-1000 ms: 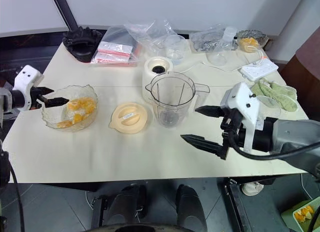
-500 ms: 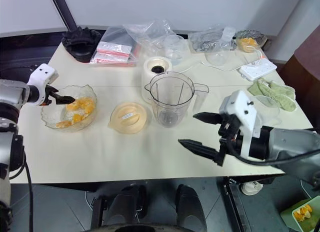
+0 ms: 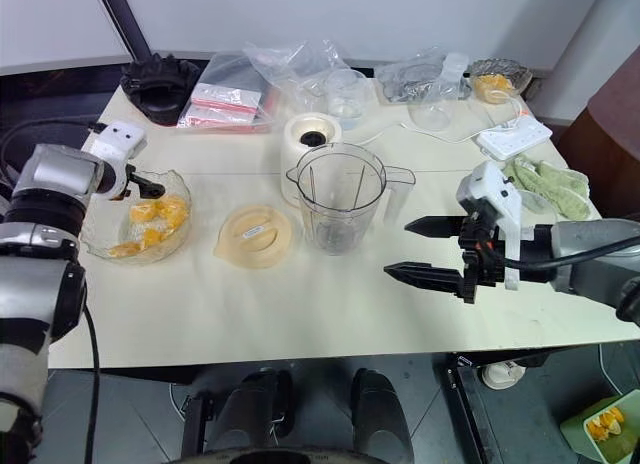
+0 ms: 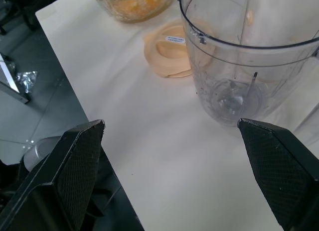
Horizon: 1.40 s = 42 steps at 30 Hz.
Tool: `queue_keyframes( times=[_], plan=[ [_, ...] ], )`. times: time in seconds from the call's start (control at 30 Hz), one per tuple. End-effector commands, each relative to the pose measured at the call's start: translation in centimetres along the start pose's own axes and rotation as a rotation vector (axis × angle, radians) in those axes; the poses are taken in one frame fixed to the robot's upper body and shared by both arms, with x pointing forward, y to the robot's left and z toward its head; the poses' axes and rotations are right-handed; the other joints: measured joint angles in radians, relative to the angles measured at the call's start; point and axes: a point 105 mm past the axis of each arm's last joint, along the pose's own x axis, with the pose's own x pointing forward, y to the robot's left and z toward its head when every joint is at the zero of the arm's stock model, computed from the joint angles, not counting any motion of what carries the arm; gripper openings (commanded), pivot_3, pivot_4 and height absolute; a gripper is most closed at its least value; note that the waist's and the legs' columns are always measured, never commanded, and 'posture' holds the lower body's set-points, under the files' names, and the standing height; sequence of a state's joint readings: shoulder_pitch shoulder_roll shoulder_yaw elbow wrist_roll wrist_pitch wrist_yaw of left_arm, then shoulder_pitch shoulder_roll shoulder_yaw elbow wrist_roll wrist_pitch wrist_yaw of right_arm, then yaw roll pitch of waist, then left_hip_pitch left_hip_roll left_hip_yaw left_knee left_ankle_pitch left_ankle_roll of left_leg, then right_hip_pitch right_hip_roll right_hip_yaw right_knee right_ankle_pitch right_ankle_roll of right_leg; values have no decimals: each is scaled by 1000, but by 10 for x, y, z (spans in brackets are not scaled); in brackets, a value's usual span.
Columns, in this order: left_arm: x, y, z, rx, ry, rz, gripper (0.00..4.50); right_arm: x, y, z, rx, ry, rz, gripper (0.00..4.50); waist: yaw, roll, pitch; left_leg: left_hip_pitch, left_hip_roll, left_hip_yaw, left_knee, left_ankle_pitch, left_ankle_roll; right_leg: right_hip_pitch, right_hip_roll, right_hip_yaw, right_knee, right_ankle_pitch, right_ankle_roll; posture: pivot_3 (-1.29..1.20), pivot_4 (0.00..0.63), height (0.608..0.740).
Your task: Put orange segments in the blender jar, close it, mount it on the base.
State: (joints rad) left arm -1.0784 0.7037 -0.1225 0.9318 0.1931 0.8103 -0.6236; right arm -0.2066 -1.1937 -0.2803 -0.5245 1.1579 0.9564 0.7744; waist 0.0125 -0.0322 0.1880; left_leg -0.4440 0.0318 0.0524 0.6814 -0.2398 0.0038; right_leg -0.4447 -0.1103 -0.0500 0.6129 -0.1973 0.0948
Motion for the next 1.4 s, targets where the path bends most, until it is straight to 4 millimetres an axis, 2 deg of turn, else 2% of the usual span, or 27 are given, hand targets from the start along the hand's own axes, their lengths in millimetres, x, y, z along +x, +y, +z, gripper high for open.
queue_keyframes(
  times=[0.03, 0.13, 0.27, 0.47, 0.67, 0.87, 1.07, 1.4],
  plan=[
    [-3, 3, -3, 55, -6, 58, 4374, -3, 0, 7, -35, -23, -13, 4500, 1, 0, 0, 0, 0, 0, 0, 0, 0, 0, 0, 0, 0, 0, 0, 0, 150, 740],
    [-2, -8, -10, 132, -9, 33, 4374, -4, -3, 6, -37, -26, -28, 4500, 2, 0, 0, 0, 0, 0, 0, 0, 0, 0, -2, 0, 0, 0, 0, 0, 150, 740],
    [4, -10, -16, 237, 7, 72, 4374, -3, -3, 6, -43, -26, -29, 4500, 6, 0, 0, 0, 0, 0, 1, 0, 0, 1, -3, 0, 0, 0, -1, 0, 150, 740],
    [18, -17, -13, 352, -10, 111, 4374, -3, -3, 7, -48, -25, -34, 4500, 3, 0, 0, 0, 0, 0, 1, 0, 0, 1, -3, 0, 0, 0, -1, 0, 150, 740],
    [33, -18, -22, 470, 25, 164, 4374, -5, -2, 5, -40, -21, -49, 4500, 3, 0, 0, 1, 0, 0, 1, 0, 0, 1, -4, 0, 0, 0, -1, 0, 150, 740],
    [39, -16, -31, 465, 62, 184, 4374, -6, -1, 4, -33, -21, -59, 4500, 1, 2, -1, 2, 0, 0, 1, 0, 0, 2, -3, 0, 1, 0, 0, 0, 150, 740],
    [37, -6, -49, 472, 143, 220, 4374, -9, -3, 2, -26, -21, -81, 4500, -2, 4, -2, 2, 0, 0, 1, 0, 0, 2, -3, 0, 1, 0, 0, 0, 150, 740],
    [32, 1, -59, 501, 156, 227, 4374, -7, -3, 2, -19, -36, -84, 4500, 0, 6, -4, 3, 0, 0, 1, 0, 0, 2, -3, 0, 1, 0, -1, 0, 150, 740]
  ],
)
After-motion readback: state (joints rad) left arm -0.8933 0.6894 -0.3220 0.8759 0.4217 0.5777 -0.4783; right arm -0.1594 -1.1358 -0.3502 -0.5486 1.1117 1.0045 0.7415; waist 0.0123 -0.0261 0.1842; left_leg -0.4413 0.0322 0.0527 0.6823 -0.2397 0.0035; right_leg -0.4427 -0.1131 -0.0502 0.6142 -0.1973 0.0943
